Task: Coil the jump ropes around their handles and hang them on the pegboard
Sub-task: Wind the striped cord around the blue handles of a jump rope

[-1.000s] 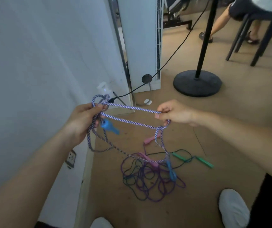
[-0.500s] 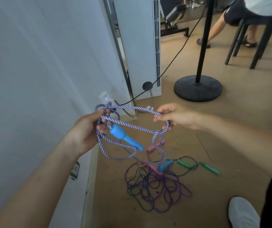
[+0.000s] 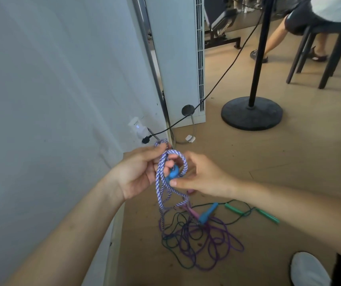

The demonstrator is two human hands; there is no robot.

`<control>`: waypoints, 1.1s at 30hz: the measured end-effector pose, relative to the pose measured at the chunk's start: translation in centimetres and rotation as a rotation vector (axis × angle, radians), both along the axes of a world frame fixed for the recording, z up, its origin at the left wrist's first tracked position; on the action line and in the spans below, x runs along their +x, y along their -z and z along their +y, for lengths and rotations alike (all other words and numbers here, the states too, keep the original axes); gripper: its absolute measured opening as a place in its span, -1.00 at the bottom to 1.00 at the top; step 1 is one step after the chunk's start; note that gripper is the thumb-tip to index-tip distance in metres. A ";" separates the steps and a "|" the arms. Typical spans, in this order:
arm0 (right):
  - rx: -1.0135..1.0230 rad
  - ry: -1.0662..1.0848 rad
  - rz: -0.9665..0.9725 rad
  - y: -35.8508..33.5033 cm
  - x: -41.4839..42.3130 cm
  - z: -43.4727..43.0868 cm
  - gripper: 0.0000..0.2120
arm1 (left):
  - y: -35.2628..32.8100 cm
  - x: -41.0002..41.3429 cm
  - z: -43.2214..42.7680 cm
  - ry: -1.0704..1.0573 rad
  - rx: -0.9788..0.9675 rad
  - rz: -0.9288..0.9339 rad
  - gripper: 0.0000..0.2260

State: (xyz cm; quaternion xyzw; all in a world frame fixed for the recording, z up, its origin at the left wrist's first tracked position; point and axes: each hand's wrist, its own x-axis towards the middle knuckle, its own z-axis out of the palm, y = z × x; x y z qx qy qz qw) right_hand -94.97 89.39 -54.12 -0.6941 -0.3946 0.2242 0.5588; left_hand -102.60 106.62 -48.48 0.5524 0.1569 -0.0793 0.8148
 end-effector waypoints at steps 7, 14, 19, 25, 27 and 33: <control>-0.060 -0.010 0.292 0.3 1.9 -0.9 -0.92 | -0.9 -0.8 1.5 0.037 0.274 0.039 -0.68; -0.072 0.004 0.348 0.0 3.3 -1.6 -0.92 | 0.2 -0.9 3.0 -0.125 0.657 0.028 -0.74; -0.046 0.048 0.742 -0.2 3.6 -1.3 -0.91 | 0.7 0.0 4.3 -0.372 0.671 0.010 -0.88; -0.237 0.038 0.575 -0.6 4.8 -2.8 -0.72 | 2.1 0.2 6.7 -0.586 0.858 0.028 -0.86; -0.292 0.064 0.410 -0.3 5.2 -3.1 -0.73 | 2.4 0.3 7.7 -0.625 0.931 0.011 -0.85; -0.469 0.017 0.319 0.7 6.2 -4.3 -0.77 | 4.1 -0.1 9.4 -0.633 1.001 0.052 -0.87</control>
